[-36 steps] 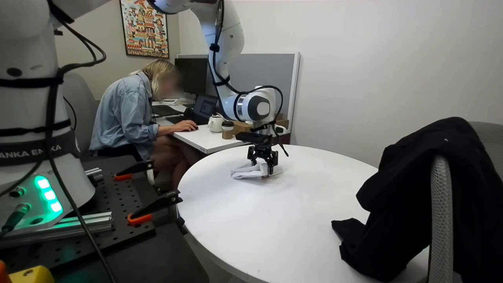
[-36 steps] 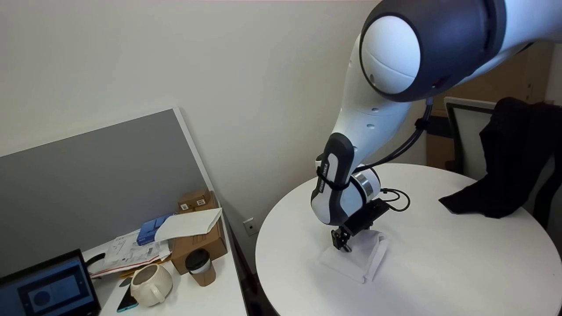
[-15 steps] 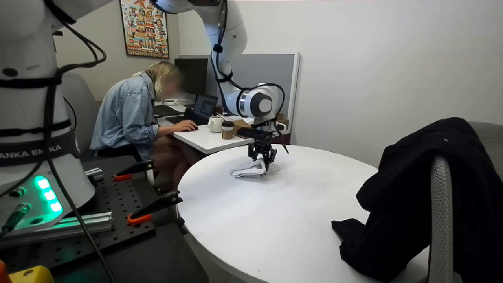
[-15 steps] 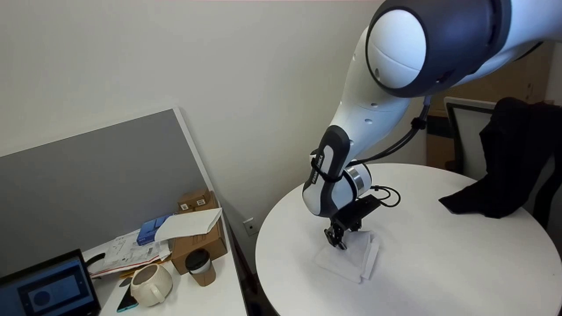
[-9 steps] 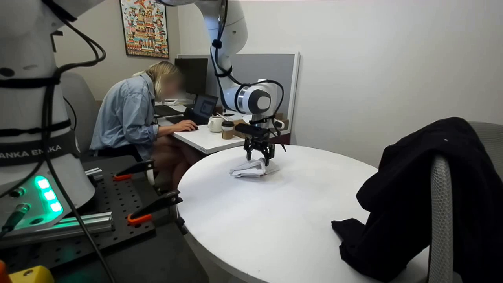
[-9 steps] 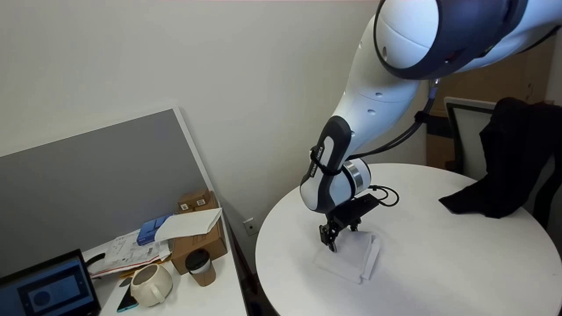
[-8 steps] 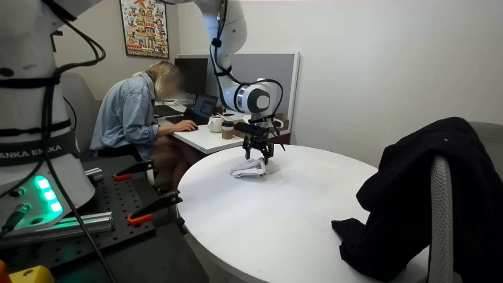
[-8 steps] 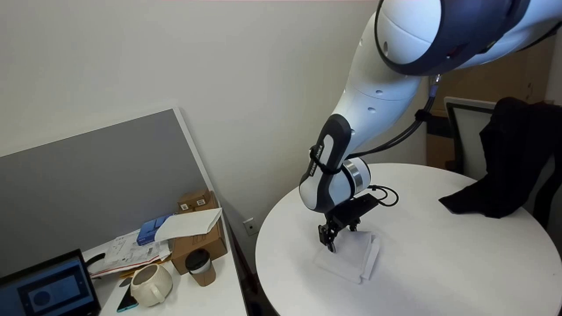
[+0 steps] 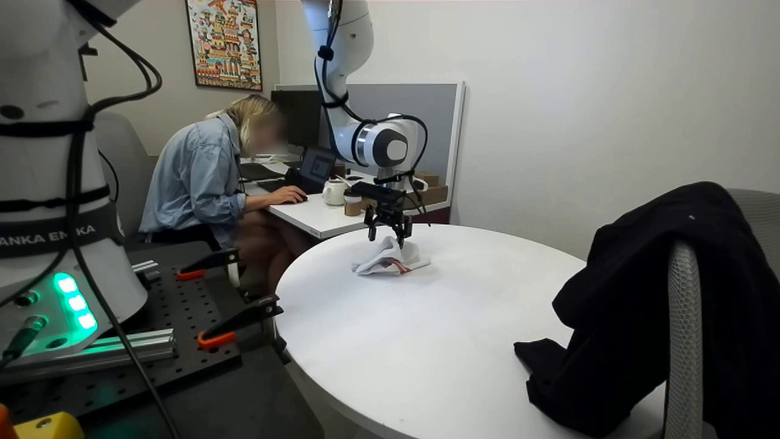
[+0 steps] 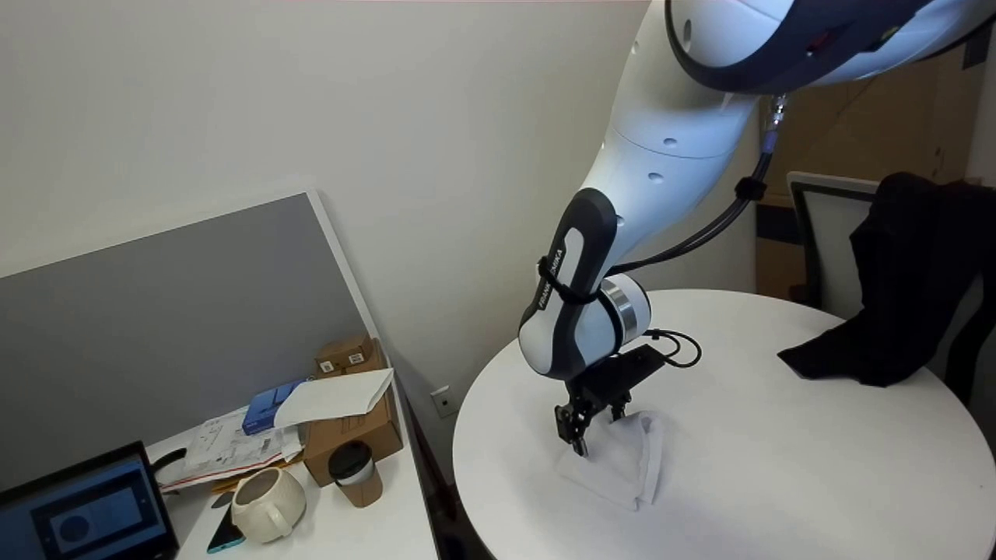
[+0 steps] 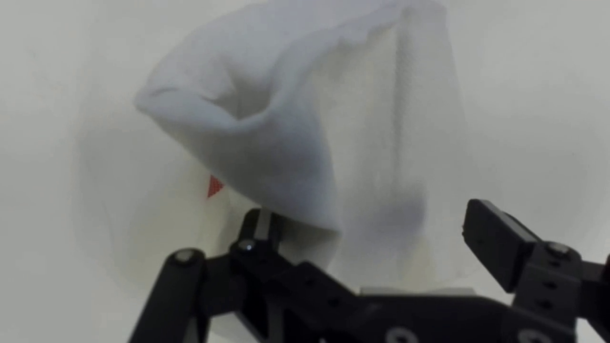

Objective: Use the white towel to wipe the table surface

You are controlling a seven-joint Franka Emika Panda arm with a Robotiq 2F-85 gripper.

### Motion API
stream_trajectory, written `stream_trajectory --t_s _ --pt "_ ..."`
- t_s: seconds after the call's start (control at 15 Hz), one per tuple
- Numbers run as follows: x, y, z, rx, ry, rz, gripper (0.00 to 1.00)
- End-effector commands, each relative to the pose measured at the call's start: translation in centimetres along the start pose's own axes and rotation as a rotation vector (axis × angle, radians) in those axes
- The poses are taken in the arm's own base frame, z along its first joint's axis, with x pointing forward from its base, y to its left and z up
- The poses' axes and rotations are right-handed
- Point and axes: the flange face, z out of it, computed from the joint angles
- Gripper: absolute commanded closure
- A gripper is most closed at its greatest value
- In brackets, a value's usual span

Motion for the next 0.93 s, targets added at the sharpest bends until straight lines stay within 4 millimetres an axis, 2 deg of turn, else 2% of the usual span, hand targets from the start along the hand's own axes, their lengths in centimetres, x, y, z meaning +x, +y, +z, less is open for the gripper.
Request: stream_trajectory --t_s 0.0,0.13,0.2,0.27,0.4,0.87 --pt "-1.8 -0.7 -2.1 0.016 0.012 -0.029 0.0" --pt "-2.1 -1.0 -3.2 0.008 0.036 -0.036 0.0" --pt "-2.0 -1.0 -3.3 0.004 0.033 -0.037 0.24" --pt "-1.9 -1.0 -3.2 -0.005 0.032 -0.035 0.27" --pt "-1.9 -0.8 -2.4 -0.015 0.016 -0.037 0.4" --pt "-1.8 0.9 0.9 -0.059 -0.027 -0.036 0.93"
